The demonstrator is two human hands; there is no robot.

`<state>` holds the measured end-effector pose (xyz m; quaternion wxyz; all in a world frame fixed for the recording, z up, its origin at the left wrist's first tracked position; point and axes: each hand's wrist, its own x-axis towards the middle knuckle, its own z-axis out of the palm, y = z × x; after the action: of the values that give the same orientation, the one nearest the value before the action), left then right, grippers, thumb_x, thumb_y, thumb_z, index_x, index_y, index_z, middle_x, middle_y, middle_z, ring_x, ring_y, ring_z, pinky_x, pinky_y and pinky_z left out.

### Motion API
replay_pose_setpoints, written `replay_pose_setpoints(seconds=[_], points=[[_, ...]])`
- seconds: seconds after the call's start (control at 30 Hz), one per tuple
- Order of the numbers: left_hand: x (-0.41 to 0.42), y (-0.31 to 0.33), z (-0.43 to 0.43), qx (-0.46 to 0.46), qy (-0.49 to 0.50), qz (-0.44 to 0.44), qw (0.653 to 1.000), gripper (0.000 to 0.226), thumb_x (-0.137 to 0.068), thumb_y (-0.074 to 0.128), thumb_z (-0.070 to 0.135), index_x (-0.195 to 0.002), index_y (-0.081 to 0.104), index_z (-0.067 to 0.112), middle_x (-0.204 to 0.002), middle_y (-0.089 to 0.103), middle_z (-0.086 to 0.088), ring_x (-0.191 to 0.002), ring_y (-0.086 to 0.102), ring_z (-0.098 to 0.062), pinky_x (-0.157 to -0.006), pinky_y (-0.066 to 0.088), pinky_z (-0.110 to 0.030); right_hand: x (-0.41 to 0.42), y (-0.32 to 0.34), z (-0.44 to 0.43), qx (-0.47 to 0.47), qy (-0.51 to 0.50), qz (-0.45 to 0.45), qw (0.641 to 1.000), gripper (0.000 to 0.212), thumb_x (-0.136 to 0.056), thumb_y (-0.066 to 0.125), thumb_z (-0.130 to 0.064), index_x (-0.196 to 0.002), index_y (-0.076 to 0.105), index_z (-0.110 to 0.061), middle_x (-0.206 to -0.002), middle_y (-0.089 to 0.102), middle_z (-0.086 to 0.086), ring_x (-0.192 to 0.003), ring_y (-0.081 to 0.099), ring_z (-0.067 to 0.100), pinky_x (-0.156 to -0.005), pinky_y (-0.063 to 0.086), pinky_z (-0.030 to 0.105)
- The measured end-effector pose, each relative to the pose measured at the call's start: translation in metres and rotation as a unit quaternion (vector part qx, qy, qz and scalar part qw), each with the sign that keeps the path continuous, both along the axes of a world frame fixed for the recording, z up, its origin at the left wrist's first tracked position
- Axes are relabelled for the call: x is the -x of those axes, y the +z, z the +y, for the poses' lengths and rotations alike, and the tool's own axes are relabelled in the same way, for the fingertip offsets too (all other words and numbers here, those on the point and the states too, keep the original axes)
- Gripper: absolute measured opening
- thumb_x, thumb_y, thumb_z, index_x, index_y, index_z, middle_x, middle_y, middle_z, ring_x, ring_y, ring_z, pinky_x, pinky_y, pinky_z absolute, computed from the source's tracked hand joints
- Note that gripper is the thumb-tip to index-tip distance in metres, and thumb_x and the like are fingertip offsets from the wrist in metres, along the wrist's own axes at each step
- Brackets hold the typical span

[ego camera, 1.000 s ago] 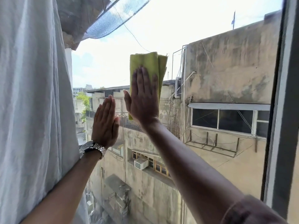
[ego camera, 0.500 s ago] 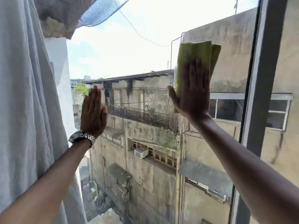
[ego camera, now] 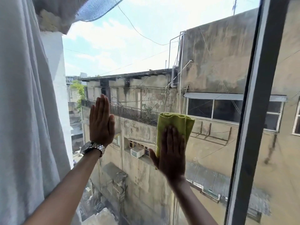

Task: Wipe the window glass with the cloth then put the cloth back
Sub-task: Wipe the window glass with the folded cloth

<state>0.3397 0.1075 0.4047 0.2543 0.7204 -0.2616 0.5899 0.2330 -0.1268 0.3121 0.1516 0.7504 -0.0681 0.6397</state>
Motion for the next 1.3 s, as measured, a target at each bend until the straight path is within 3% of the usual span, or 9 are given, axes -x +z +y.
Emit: replay_pose_setpoints(seconds=[0.23,0.33,0.43,0.63,0.77,0.9,1.07,1.2,1.3], points=[[0.003,0.001,-0.002,0.006,0.006,-0.017,1.0,0.059,-0.099,0.028,0.022,-0.153,0.027,-0.004,-0.163,0.027,-0.024,-0.154,0.024,-0.034,-0.127,0.022,-0.054,-0.002,0.028,0.01,0.003,0.012,-0.01,1.0,0.089,-0.099,0.033,-0.066,-0.158,0.021,-0.001,-0.163,0.025,0.021,-0.155,0.018,0.032,-0.127,0.019,0.054],[0.0,-0.002,-0.001,0.007,0.005,-0.022,1.0,0.061,-0.1,0.027,0.024,-0.154,0.024,-0.003,-0.164,0.024,-0.024,-0.155,0.022,-0.033,-0.128,0.019,-0.053,-0.013,0.056,0.038,-0.052,-0.002,-0.026,0.998,0.091,-0.101,0.019,-0.07,-0.157,0.027,0.001,-0.164,0.021,0.021,-0.156,0.012,0.032,-0.13,0.009,0.051],[-0.004,-0.002,-0.002,0.002,0.007,-0.037,0.999,0.061,-0.1,0.027,0.024,-0.154,0.022,-0.002,-0.164,0.022,-0.024,-0.155,0.022,-0.033,-0.128,0.019,-0.053,-0.03,0.078,0.068,-0.076,-0.004,-0.038,0.996,0.091,-0.101,0.019,-0.068,-0.157,0.025,0.003,-0.166,0.016,0.022,-0.158,0.005,0.034,-0.131,0.0,0.051],[-0.008,-0.002,0.002,-0.003,0.012,-0.059,0.998,0.061,-0.098,0.028,0.022,-0.154,0.024,-0.003,-0.163,0.027,-0.023,-0.154,0.025,-0.034,-0.128,0.018,-0.05,-0.046,0.117,0.101,-0.004,0.049,-0.011,0.999,0.083,-0.105,0.011,-0.06,-0.157,0.026,0.002,-0.165,0.027,0.022,-0.156,0.018,0.035,-0.131,0.0,0.052],[-0.011,-0.002,0.001,-0.002,0.019,-0.062,0.998,0.062,-0.098,0.028,0.023,-0.155,0.022,-0.002,-0.164,0.026,-0.023,-0.155,0.024,-0.033,-0.125,0.024,-0.057,-0.046,0.138,0.093,0.093,0.08,0.021,0.992,0.091,-0.101,0.032,-0.067,-0.155,0.03,0.005,-0.163,0.03,0.023,-0.155,0.022,0.034,-0.131,0.009,0.051],[-0.011,-0.002,-0.001,0.01,0.016,-0.064,0.998,0.06,-0.099,0.029,0.02,-0.155,0.023,-0.001,-0.164,0.025,-0.022,-0.156,0.022,-0.031,-0.128,0.022,-0.052,-0.029,0.198,0.055,0.16,0.104,0.022,0.981,0.096,-0.097,0.043,-0.071,-0.152,0.037,0.007,-0.16,0.035,0.026,-0.153,0.029,0.035,-0.129,0.021,0.049],[-0.006,-0.002,0.0,0.011,0.015,-0.046,0.999,0.059,-0.099,0.03,0.02,-0.153,0.026,-0.003,-0.164,0.025,-0.023,-0.156,0.02,-0.03,-0.131,0.011,-0.039,0.004,0.233,-0.021,0.118,0.031,-0.023,0.992,0.094,-0.1,0.032,-0.072,-0.154,0.033,0.006,-0.162,0.033,0.025,-0.153,0.028,0.035,-0.129,0.017,0.049],[-0.005,-0.002,-0.001,0.015,0.011,-0.044,0.999,0.06,-0.1,0.03,0.02,-0.155,0.022,0.0,-0.166,0.021,-0.018,-0.157,0.016,-0.026,-0.131,0.01,-0.04,0.02,0.175,-0.059,0.01,0.015,-0.054,0.998,0.101,-0.097,0.034,-0.077,-0.158,0.022,0.002,-0.165,0.026,0.024,-0.156,0.02,0.034,-0.13,0.012,0.049],[-0.005,-0.002,-0.003,0.017,0.014,-0.045,0.999,0.059,-0.1,0.033,0.019,-0.155,0.023,-0.001,-0.165,0.023,-0.02,-0.156,0.019,-0.03,-0.13,0.017,-0.047,0.018,0.107,-0.037,-0.105,-0.007,-0.036,0.994,0.105,-0.095,0.034,-0.079,-0.159,0.016,0.002,-0.166,0.02,0.025,-0.157,0.013,0.035,-0.13,0.007,0.051]])
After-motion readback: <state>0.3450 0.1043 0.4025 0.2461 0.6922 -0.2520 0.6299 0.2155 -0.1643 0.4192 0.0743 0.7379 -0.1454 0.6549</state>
